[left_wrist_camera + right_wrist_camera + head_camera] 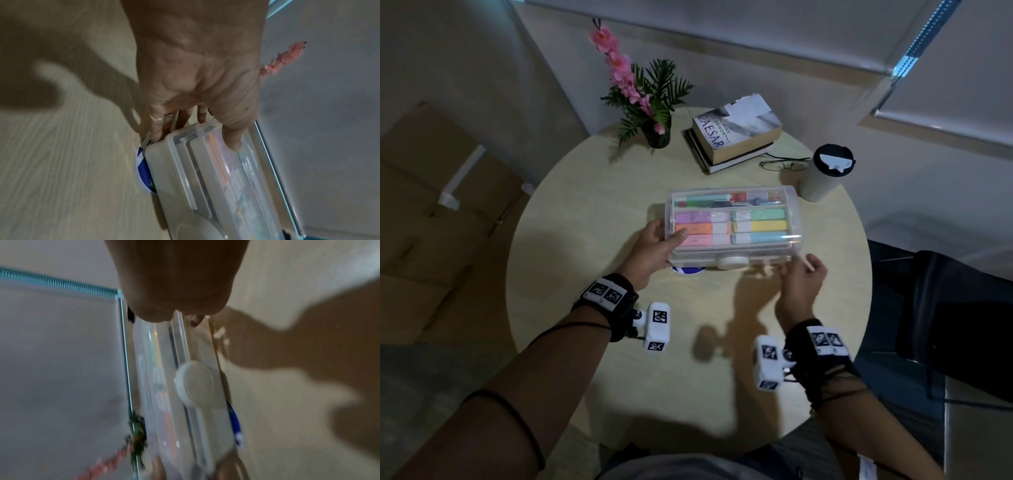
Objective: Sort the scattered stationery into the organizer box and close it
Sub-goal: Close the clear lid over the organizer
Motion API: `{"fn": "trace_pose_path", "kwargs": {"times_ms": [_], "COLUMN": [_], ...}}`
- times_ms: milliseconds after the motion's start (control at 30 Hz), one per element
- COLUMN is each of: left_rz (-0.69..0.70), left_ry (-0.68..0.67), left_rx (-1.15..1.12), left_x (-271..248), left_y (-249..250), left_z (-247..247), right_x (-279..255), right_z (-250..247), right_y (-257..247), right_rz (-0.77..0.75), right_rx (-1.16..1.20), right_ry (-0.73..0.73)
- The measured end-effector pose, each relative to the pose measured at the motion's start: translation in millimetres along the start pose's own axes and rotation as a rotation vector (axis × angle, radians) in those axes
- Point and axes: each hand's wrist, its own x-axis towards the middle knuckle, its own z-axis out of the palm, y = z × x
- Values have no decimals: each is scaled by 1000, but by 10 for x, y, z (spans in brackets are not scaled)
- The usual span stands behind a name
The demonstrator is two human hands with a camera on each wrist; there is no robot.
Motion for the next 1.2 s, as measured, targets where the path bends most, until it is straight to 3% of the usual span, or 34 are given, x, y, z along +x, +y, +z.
{"fn": "trace_pose_path", "kwargs": {"times_ms": [100,200,467,767,1033,1200], "left_rz": [-23,3,122,39,69,-80], "left_ry": [15,43,4,29,17,56], "left_rx": [-37,-112,-70,48,39,-28], "left_x": [-9,-34,272,745,573,382], "left_y": [8,-1,333,701,602,420], "left_z": [18,74,93,-33,-63,-147], "right_x": [210,278,455,656,631,508], "right_z": [-19,29,323,786,794,730], "right_y": [-450,-584,-525,-646,-621,-657], "right_rz": [40,-34,-87,-100,-121,-194], "right_rx": [-41,-187,-133,-164,-260,-445], "right_ry": [-186,-352,-321,-357,-355,-223]}}
